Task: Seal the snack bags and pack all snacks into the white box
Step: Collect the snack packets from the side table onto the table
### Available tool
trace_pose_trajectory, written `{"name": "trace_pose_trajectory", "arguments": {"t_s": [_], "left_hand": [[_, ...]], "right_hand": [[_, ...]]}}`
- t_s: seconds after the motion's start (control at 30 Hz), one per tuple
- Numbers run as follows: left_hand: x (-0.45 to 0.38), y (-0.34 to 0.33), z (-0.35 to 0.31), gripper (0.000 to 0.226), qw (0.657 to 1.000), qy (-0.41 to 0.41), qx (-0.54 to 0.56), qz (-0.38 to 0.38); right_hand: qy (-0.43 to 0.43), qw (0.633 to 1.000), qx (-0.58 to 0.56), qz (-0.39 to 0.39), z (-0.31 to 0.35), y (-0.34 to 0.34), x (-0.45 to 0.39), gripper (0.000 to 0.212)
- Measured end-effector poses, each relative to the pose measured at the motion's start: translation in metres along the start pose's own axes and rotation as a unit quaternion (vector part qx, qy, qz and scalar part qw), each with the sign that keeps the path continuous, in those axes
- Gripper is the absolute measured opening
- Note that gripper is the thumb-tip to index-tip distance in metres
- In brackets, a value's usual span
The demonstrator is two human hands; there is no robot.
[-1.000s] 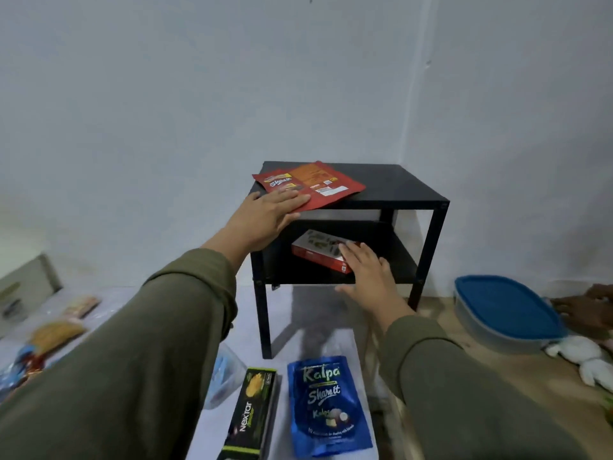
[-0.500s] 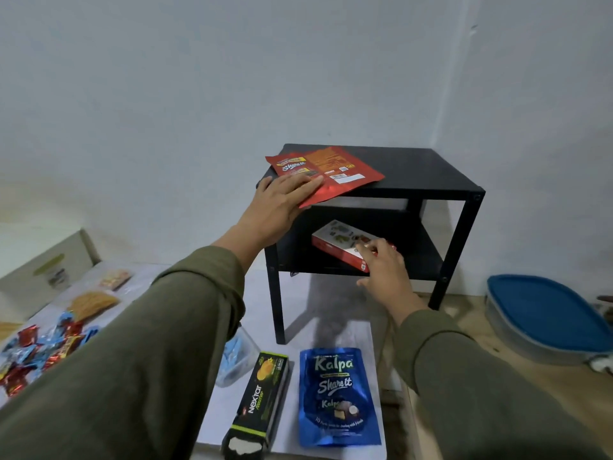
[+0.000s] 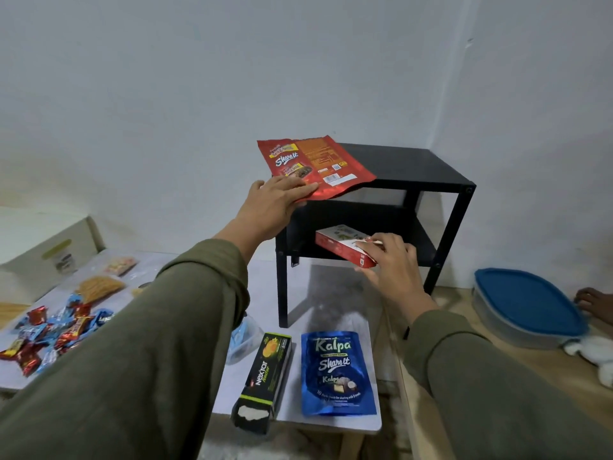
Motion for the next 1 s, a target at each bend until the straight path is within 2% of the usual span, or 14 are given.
{"name": "trace_pose_trajectory", "arguments": {"t_s": [0.17,0.33,0.53,0.67,0.8,1.0], "left_hand": [[0.038,0.011,0.013,0.042,1.000,0.003,0.007,0.008],[0.093,0.025,0.039,0.040,1.000,0.005,0.016,-0.006],[0.188,0.047,0.099,0.035,0.999,0.009,0.047,-0.023],[0.258,0.061,0.164,0.037,0.998,0.062,0.024,0.006],[0.333,0.078,0.240,0.029,0.991,0.137,0.006,0.011],[0.451,0.104,0.342,0.028,0.962,0.273,-0.021,-0.001]], "right_hand": [[-0.001,1.000,-0.001,-0.009,0.029,0.023,0.027,0.058],[0.001,0.999,0.001,-0.033,0.080,0.046,0.054,0.051],[-0.004,1.000,0.020,0.010,0.178,0.051,0.078,0.057],[0.032,0.999,-0.002,0.025,0.263,0.043,0.071,0.057],[0.086,0.994,-0.040,0.047,0.356,0.024,0.051,0.055],[0.210,0.972,-0.075,0.071,0.513,-0.008,0.012,0.055]]}}
Point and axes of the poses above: each hand's wrist, its own x-axis away from the middle knuckle, its own y-axis out of the back of the hand, z = x × y, the point moved 4 cm from there along -x, towards the middle knuckle, and after that the axes turned 8 degrees about z, right-handed, at the moved point
